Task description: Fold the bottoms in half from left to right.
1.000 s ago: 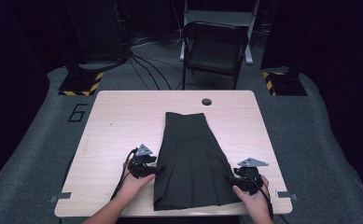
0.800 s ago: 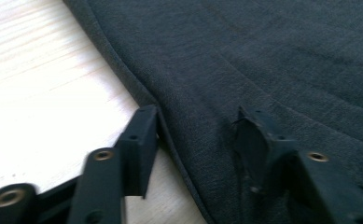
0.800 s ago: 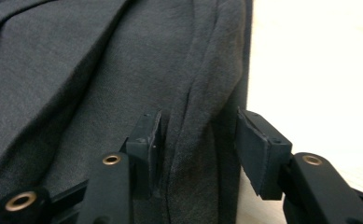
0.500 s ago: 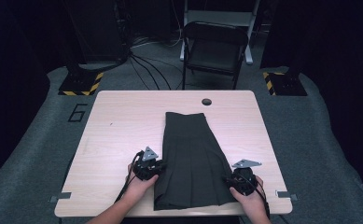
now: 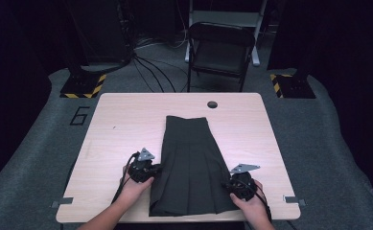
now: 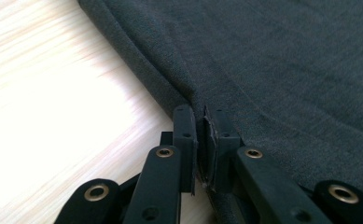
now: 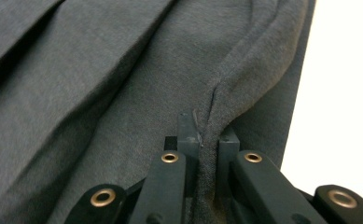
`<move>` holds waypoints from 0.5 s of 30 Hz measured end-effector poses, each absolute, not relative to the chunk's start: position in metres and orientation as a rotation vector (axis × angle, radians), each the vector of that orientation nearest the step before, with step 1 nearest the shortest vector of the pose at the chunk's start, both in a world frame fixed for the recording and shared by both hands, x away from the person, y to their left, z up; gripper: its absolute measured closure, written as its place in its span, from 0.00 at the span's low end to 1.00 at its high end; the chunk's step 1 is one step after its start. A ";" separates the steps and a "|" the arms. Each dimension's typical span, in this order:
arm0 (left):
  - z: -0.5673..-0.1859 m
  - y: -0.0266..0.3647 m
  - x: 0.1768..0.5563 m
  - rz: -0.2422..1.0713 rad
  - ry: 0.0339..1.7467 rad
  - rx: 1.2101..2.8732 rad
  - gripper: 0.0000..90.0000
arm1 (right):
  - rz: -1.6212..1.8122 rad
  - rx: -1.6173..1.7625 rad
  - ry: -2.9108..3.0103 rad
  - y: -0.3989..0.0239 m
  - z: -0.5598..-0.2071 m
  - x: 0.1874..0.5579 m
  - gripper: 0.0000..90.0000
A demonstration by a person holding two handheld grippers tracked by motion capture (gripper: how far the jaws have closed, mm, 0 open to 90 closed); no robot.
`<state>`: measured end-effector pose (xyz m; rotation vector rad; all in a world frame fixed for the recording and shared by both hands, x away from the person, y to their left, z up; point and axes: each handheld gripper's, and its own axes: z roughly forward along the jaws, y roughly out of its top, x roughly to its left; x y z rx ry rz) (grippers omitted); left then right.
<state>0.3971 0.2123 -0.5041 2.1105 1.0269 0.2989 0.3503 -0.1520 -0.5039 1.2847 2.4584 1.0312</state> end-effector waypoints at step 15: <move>-0.499 0.254 0.375 0.288 1.068 2.125 0.93 | 1.043 1.077 2.631 -0.117 -0.499 0.340 0.95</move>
